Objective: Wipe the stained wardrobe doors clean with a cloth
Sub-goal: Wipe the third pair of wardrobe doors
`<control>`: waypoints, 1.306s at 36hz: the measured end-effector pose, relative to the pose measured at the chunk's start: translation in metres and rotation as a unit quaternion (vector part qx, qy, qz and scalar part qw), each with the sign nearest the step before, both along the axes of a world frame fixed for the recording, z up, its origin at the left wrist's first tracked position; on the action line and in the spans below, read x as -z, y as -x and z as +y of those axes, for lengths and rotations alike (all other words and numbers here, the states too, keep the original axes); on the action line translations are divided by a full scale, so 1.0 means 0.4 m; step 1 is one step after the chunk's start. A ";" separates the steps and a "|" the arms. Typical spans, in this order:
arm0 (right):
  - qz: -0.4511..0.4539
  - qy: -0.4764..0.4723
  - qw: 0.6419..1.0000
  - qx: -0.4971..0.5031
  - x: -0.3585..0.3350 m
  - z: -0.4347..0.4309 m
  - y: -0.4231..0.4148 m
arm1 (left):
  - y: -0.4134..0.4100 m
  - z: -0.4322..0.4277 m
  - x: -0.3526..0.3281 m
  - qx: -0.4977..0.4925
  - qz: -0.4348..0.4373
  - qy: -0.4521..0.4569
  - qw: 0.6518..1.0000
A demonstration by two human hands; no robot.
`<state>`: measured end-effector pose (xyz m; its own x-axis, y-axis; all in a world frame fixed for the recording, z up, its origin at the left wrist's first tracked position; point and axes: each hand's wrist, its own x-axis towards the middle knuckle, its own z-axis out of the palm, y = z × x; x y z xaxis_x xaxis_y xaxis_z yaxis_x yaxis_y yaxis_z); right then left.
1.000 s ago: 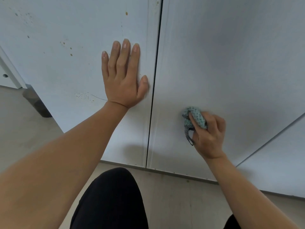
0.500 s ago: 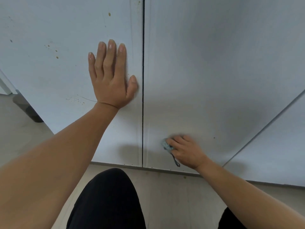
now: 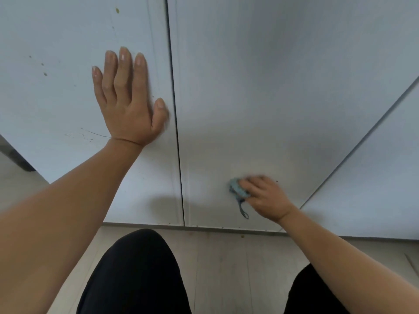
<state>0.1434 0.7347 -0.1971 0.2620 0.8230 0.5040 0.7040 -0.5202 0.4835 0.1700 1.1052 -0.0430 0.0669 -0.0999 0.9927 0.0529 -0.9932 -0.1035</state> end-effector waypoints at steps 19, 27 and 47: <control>-0.048 -0.253 0.956 0.143 -0.069 -0.114 0.073 | 0.000 0.001 0.003 0.007 -0.012 -0.001 1.000; -0.046 -0.299 0.938 0.171 -0.017 -0.131 0.037 | -0.007 0.000 0.004 0.007 -0.026 -0.003 1.000; 0.121 -0.294 0.920 0.230 0.062 -0.150 0.099 | -0.008 0.007 0.012 0.029 -0.033 0.001 0.999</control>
<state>0.1036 0.6746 -0.2218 0.6777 0.2003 0.7076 0.3942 -0.9112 -0.1195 0.1732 1.1081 -0.0480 -0.0036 -0.0993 0.9951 0.0020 -0.9951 -0.0993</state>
